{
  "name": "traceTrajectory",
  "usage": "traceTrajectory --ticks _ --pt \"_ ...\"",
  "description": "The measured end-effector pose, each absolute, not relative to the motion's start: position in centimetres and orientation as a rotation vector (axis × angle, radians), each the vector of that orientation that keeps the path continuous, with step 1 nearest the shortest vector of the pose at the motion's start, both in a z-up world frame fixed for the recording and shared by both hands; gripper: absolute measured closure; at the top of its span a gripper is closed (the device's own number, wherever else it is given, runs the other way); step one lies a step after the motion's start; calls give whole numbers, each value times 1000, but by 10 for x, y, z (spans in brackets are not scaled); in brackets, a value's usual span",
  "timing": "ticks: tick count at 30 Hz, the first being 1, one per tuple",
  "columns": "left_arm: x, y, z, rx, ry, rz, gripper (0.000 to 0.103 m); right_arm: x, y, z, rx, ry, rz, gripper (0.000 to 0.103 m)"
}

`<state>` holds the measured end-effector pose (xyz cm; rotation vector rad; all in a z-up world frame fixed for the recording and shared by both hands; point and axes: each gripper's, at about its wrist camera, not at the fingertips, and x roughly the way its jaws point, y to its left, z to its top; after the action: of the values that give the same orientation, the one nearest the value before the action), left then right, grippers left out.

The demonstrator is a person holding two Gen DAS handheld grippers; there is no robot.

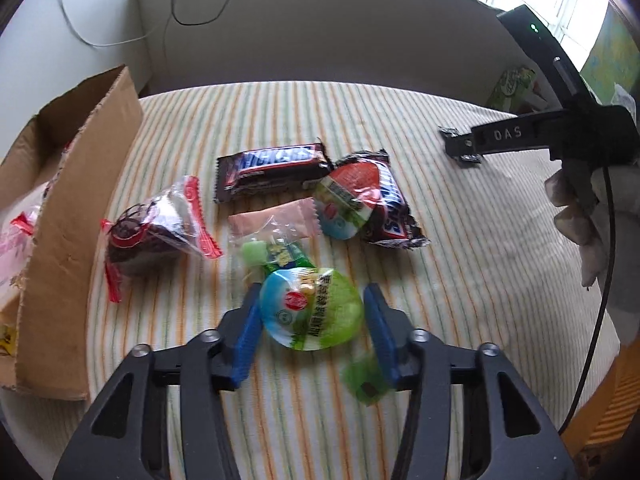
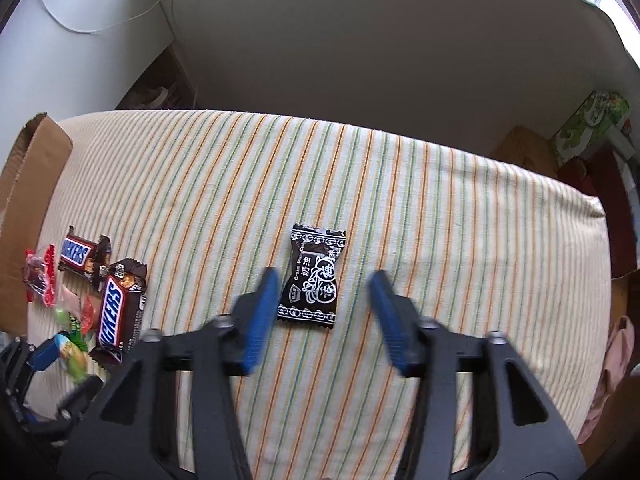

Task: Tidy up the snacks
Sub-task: 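Grasp the green egg candy with the left tool while the right tool grasps the black candy, then carry both candies to the box and release them inside with both tools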

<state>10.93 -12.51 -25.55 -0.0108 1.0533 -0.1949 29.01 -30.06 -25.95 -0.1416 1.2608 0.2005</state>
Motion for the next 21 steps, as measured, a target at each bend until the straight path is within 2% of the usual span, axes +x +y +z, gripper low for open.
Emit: traceTrajectory --ticks 2,11,21 --pt "107 -120 -255 -28 1045 -201 62 290 -298 -259 -146 1263 214 75" --pt "104 -88 -250 -158 1040 -230 64 269 -298 -249 -153 1233 229 76" --pt "88 -73 -213 -207 984 -251 64 251 -302 -222 -128 1204 239 76"
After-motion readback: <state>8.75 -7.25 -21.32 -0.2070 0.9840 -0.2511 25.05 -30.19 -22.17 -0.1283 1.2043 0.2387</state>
